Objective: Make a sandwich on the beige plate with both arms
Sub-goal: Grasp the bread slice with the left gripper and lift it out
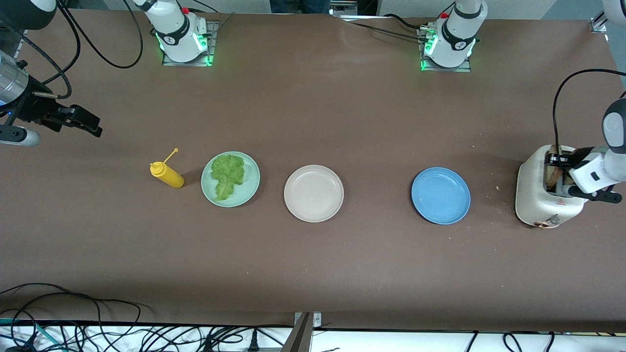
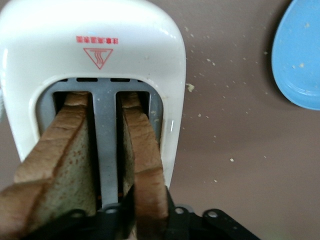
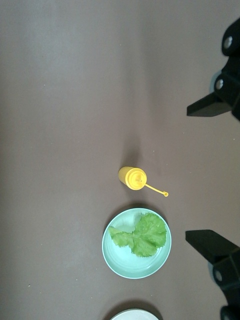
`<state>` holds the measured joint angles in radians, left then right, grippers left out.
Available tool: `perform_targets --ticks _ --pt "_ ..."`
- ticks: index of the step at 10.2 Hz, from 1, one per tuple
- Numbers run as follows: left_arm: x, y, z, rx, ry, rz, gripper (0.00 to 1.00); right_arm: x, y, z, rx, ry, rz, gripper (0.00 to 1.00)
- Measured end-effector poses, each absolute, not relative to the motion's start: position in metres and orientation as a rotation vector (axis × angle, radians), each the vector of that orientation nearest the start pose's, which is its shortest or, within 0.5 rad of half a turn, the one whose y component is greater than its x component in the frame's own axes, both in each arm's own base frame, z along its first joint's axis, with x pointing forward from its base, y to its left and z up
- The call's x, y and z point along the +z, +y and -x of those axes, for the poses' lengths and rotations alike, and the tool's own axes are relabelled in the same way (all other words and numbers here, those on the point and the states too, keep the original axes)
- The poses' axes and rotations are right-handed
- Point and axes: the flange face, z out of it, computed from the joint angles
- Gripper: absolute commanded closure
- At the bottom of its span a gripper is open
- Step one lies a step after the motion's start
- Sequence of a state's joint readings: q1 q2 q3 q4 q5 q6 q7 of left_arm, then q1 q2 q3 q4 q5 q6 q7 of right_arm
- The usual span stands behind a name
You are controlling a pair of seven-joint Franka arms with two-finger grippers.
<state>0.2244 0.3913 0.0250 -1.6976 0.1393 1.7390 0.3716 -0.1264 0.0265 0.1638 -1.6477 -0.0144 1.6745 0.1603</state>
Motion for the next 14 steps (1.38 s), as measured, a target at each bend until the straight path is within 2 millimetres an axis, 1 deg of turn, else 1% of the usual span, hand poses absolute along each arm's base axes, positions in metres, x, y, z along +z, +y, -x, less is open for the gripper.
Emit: perform_targets --ticks 3,5,8,11,12,14 --pt "0.349 0.173 -0.595 0.575 0.29 3.05 1.0 0.582 0.019 -0.569 -0.002 0.192 3.146 0.0" --pt "0.35 0.172 -0.596 0.572 0.299 3.049 1.0 0.582 0.018 -0.569 -0.002 0.192 3.146 0.0" --pt "0.367 0.176 -0.604 0.577 0.288 3.043 1.0 0.582 0.018 -0.569 -0.002 0.194 3.146 0.0" --pt "0.372 0.182 -0.612 0.582 0.281 3.03 1.0 0.581 0.017 -0.569 0.001 0.195 3.146 0.0" --pt "0.378 0.181 -0.614 0.595 0.28 3.029 1.0 0.58 0.017 -0.57 0.003 0.195 3.146 0.0" --pt "0.406 0.175 -0.621 0.631 0.277 3.03 1.0 0.58 0.017 -0.57 0.003 0.195 3.149 0.0"
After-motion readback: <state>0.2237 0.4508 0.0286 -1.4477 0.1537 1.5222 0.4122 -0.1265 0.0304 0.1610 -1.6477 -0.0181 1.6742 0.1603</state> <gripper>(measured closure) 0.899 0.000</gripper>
